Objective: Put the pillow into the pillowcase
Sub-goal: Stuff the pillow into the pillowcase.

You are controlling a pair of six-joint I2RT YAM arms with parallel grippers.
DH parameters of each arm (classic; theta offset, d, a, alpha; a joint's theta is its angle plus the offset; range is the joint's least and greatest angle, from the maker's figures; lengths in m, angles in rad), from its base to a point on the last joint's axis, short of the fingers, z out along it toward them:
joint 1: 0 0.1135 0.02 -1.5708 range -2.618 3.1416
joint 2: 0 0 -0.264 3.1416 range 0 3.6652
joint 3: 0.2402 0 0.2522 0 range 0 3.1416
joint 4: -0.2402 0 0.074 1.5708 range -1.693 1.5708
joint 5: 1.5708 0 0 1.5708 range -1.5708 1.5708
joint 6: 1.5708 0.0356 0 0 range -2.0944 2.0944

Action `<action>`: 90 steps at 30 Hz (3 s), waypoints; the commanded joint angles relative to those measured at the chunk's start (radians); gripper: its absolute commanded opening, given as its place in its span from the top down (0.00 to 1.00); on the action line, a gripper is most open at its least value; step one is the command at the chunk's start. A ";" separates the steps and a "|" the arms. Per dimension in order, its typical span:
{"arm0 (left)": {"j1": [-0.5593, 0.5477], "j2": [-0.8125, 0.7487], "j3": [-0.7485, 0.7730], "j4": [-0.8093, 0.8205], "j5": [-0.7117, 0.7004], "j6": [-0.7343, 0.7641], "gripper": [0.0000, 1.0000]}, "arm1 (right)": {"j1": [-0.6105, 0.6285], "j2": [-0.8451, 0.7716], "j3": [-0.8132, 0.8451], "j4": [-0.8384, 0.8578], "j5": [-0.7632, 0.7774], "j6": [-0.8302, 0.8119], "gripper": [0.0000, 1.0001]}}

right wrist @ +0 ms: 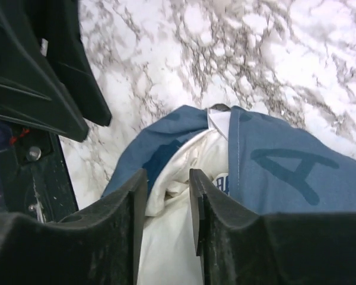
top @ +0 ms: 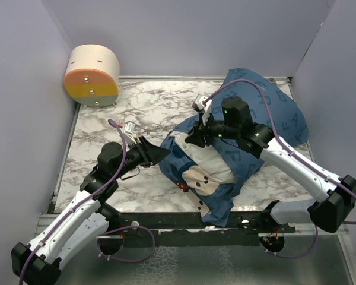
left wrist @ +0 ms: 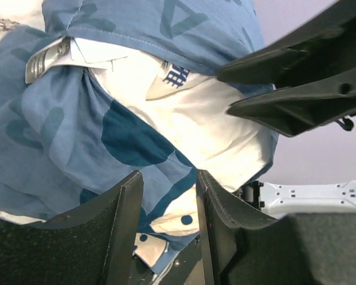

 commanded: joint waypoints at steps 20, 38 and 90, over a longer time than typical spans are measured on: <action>-0.258 0.250 0.035 0.124 -0.358 -0.114 0.43 | -0.006 0.156 -0.037 0.052 0.170 0.151 0.83; -0.264 0.333 0.006 0.149 -0.384 -0.047 0.51 | -0.008 0.196 -0.109 0.080 0.174 0.146 0.84; -0.103 -0.032 -0.003 0.190 -0.087 0.043 0.40 | -0.083 -0.279 -0.122 0.070 0.025 0.171 0.45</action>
